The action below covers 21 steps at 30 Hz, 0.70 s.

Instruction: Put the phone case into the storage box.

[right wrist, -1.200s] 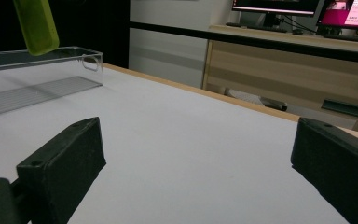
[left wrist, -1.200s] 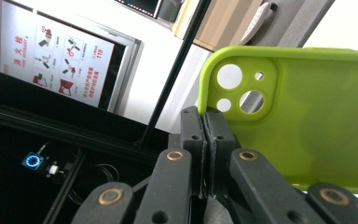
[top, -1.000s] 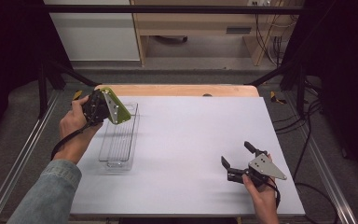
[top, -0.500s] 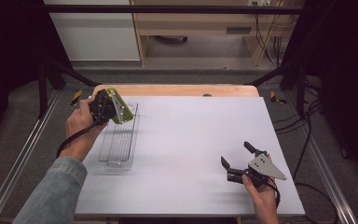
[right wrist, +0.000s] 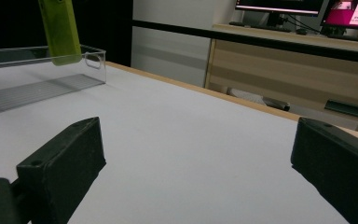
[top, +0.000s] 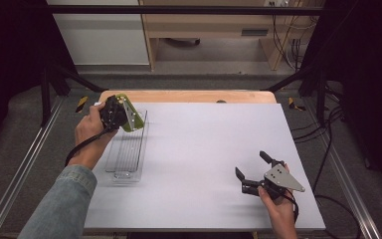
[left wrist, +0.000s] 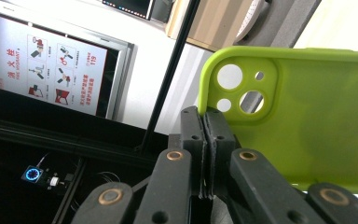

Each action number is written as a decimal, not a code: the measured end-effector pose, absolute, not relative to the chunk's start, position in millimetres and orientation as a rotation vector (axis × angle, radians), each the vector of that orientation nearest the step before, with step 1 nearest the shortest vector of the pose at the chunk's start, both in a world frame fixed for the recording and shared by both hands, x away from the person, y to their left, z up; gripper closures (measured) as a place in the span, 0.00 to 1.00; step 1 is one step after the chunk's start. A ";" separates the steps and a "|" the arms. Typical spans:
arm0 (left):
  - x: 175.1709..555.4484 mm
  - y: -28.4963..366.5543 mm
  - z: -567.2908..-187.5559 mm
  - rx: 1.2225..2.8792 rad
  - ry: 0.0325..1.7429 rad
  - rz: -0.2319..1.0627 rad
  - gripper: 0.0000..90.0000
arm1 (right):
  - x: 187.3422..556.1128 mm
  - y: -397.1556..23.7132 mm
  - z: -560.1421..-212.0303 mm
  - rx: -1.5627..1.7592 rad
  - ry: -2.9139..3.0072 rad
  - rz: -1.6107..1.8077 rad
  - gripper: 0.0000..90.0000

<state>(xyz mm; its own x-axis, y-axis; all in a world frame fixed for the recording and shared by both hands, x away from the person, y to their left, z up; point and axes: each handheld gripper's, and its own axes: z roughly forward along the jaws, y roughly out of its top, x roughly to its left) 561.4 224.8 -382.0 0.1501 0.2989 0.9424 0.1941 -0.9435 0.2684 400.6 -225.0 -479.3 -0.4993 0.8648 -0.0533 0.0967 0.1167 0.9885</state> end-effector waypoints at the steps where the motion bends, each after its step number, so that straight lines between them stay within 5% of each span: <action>1: 561.9 225.0 -382.7 2.321 0.491 1.936 0.98 | 400.7 -225.0 -479.4 0.939 1.724 1.444 0.03; 21: 560.0 219.6 -388.2 2.340 0.432 1.968 0.98 | 400.5 -225.7 -479.1 0.945 1.715 1.449 0.03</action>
